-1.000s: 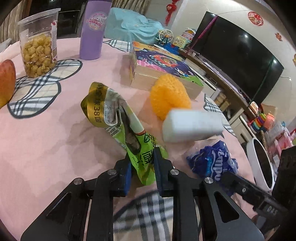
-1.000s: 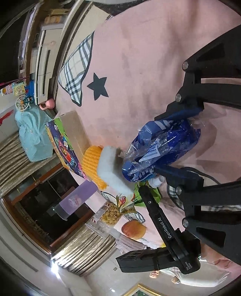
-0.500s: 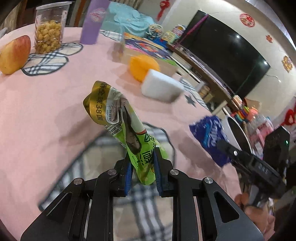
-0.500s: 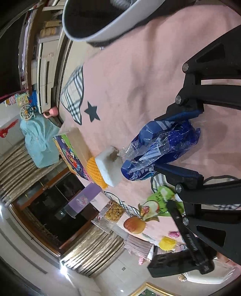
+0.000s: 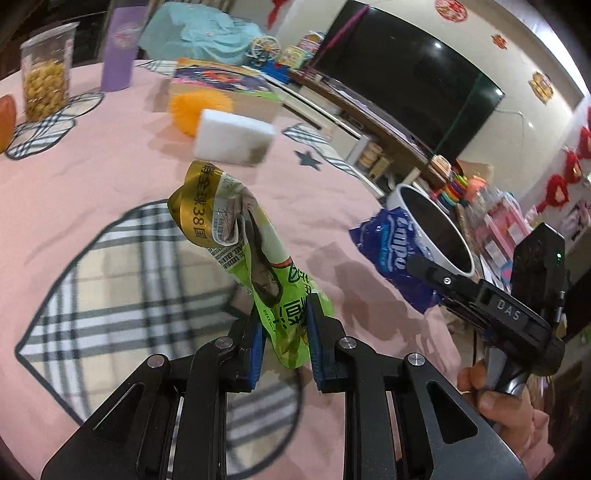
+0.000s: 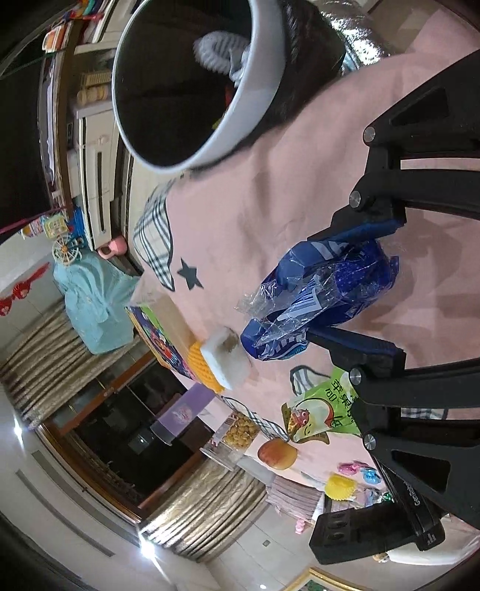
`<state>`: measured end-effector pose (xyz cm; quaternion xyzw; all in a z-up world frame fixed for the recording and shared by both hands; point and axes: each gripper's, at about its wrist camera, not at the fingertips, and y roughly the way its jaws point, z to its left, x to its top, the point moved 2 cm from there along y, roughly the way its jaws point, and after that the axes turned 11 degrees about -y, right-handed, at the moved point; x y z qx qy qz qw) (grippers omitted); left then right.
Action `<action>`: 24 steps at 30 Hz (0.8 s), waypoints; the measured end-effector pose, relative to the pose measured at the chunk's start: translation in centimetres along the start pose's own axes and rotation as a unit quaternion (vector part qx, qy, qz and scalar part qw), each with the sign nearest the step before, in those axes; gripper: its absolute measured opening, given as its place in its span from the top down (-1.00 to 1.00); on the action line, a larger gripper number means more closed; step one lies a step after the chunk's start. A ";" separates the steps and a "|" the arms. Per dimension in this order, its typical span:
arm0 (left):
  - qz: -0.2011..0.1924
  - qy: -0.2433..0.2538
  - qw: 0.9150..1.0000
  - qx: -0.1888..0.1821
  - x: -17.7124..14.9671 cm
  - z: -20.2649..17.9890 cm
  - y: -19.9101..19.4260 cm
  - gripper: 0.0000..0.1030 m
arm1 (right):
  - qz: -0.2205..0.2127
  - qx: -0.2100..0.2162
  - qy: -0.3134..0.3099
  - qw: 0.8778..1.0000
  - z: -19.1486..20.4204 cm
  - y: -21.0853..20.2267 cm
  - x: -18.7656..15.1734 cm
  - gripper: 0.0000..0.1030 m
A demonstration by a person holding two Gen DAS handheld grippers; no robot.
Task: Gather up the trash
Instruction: 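Carry the green wrapper and blue plastic bag over the trash bin with both tools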
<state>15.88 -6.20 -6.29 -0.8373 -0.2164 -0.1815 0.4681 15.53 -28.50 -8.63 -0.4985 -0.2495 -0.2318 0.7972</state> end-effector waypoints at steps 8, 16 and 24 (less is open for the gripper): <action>0.016 0.036 0.999 -0.018 -0.7 -3.9 1.3 0.64 | -0.015 -0.016 0.014 1.000 -2.0 -2.2 -0.4 0.15; 0.027 0.070 0.997 -0.035 -1.0 -7.6 2.4 0.64 | -0.036 -0.035 0.032 0.998 -4.5 -4.7 -0.7 0.15; 0.038 0.096 0.993 -0.053 -1.1 -11.0 3.5 0.64 | -0.051 -0.052 0.047 0.996 -6.8 -6.9 -0.6 0.15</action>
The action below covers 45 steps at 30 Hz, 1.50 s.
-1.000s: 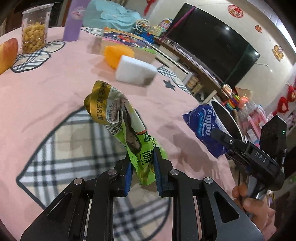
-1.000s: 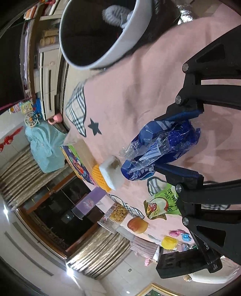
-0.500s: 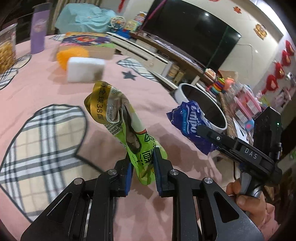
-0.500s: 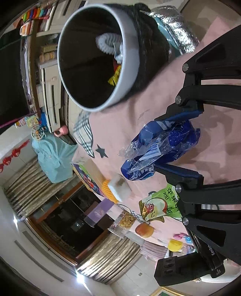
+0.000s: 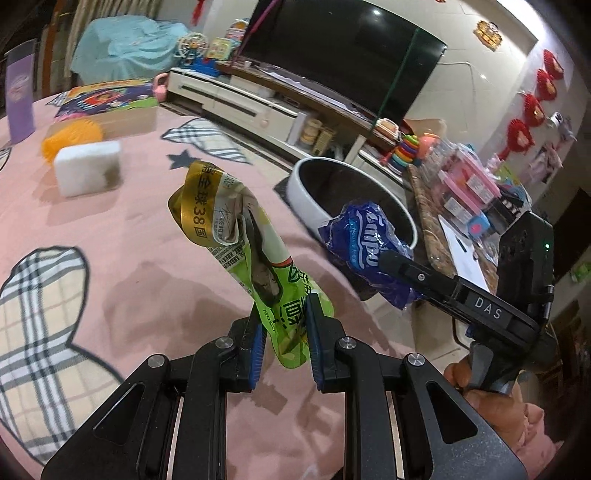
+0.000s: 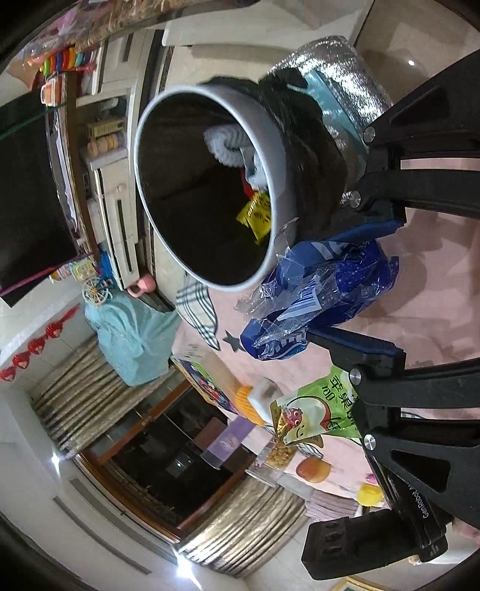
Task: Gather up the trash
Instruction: 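Carry the green wrapper and blue plastic bag over the trash bin with both tools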
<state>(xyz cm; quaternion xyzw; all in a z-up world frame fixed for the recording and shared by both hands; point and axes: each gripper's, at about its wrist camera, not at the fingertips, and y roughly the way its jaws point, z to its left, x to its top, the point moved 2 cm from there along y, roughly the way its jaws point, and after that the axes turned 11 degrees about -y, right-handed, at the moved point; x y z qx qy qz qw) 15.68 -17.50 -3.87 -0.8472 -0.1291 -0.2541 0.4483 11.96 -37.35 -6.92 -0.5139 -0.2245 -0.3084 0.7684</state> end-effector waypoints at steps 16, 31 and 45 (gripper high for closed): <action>0.025 0.038 0.999 -0.024 0.7 -4.8 2.9 0.64 | -0.023 -0.023 0.018 0.999 -2.9 -1.9 1.1 0.15; 0.037 0.048 0.998 -0.032 2.0 -6.7 5.1 0.64 | -0.030 -0.036 0.030 0.998 -4.4 -2.3 1.9 0.15; 0.046 0.060 0.997 -0.035 3.6 -8.9 7.4 0.64 | -0.034 -0.049 0.028 0.998 -5.7 -1.9 3.5 0.15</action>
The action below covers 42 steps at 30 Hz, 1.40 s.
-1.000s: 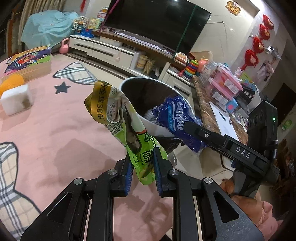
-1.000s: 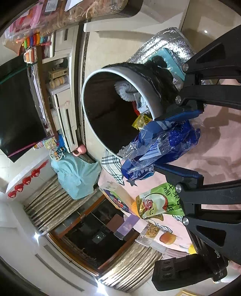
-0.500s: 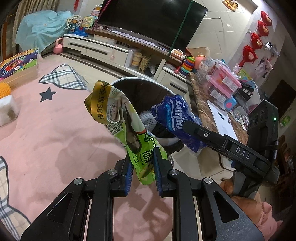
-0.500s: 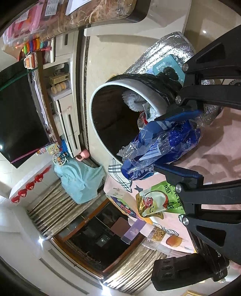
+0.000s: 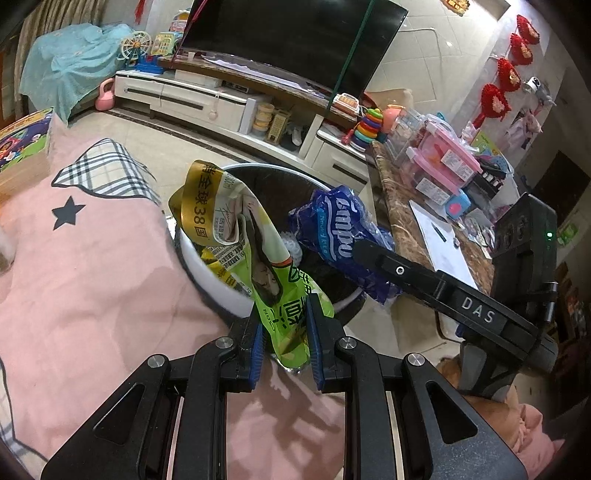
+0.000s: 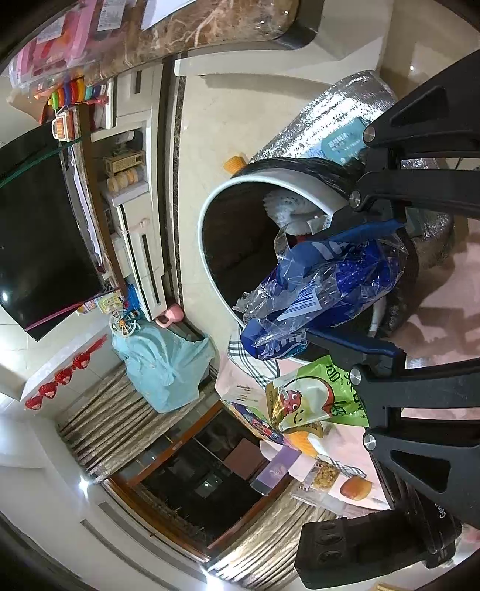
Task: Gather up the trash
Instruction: 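Carry the green wrapper and blue plastic bag over the trash bin with both tools, then open both tools to drop the green wrapper and blue bag into the bin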
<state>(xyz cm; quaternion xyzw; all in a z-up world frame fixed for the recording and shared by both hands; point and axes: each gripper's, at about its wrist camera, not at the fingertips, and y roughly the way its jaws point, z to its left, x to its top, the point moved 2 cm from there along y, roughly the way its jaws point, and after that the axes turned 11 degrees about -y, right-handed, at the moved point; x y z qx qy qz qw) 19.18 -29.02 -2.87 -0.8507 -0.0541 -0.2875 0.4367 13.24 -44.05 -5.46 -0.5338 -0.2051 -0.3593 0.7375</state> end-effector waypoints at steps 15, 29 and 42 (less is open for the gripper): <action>0.009 0.000 1.000 0.002 1.3 -0.1 1.8 0.64 | 0.005 -0.008 -0.003 1.000 -0.5 1.1 1.3 0.15; 0.020 0.000 1.000 0.002 2.0 -0.2 3.0 0.64 | 0.012 -0.014 -0.003 1.000 -0.7 2.0 2.0 0.13; 0.027 -0.002 1.000 0.012 2.6 -0.3 3.7 0.60 | 0.022 -0.018 -0.006 1.000 -0.6 2.9 2.8 0.06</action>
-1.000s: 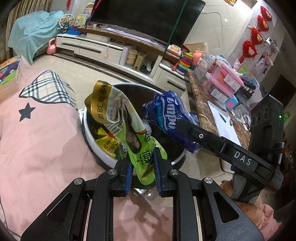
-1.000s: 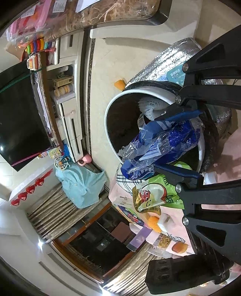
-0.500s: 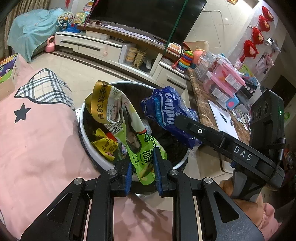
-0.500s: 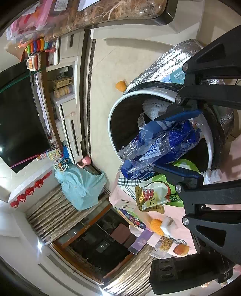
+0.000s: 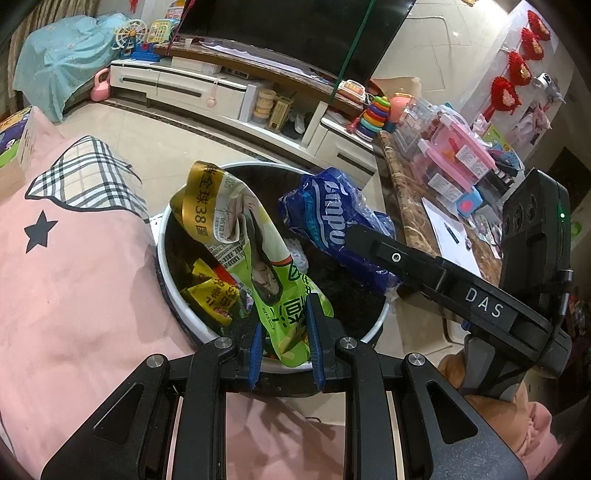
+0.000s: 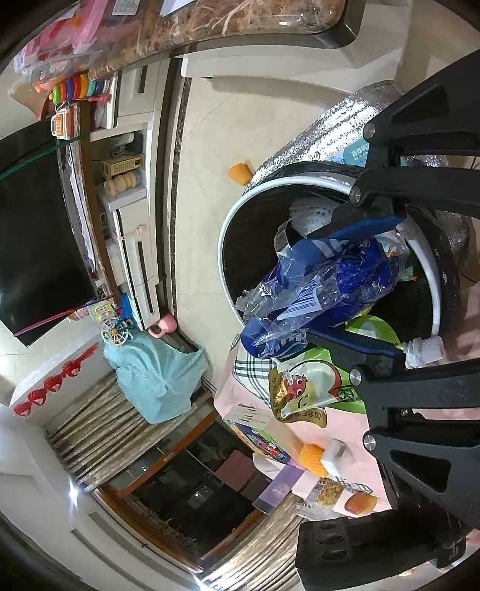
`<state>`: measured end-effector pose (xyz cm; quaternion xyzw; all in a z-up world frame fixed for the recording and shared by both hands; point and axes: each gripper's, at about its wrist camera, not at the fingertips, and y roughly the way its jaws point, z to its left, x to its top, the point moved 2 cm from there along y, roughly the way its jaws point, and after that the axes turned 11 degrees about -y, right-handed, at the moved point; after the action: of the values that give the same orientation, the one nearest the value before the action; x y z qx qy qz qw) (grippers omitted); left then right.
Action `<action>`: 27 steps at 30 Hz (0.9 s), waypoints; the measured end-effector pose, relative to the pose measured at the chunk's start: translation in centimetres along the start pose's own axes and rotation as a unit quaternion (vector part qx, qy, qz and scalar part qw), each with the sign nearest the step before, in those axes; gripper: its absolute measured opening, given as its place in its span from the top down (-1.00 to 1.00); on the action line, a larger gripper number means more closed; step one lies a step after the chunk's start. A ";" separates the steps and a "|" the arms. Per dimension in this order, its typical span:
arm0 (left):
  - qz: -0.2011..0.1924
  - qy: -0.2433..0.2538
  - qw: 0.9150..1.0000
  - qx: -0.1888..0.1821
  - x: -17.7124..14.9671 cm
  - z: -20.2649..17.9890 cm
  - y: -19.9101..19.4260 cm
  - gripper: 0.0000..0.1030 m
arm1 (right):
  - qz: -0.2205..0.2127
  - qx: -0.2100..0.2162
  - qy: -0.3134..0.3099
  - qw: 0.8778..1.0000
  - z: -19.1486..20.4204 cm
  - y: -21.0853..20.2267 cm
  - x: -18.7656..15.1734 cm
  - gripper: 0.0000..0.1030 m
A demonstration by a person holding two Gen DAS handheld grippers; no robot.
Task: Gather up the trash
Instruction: 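Open both tools to drop the green wrapper and blue bag into the bin, then move both open tools back over the table toward the orange net and white sponge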
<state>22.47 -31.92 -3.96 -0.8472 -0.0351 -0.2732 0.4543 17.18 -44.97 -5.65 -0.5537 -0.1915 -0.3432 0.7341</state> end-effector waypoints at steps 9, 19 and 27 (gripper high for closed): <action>-0.019 -0.005 1.000 0.009 -0.4 0.7 -1.3 0.31 | -0.005 -0.005 0.004 1.000 0.0 -0.3 -0.1 -0.34; -0.035 -0.035 0.998 0.029 -3.1 4.0 -3.5 0.16 | -0.016 0.008 0.002 1.000 1.7 -1.2 -1.1 -0.61; -0.061 -0.079 0.993 0.062 -5.9 8.0 -6.4 0.07 | -0.013 0.024 0.003 1.000 3.6 -1.3 -3.0 -0.74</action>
<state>18.95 -20.77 -5.63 -0.8325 -0.1390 -0.2299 0.4845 14.50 -40.92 -5.62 -0.5327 -0.2047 -0.3494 0.7431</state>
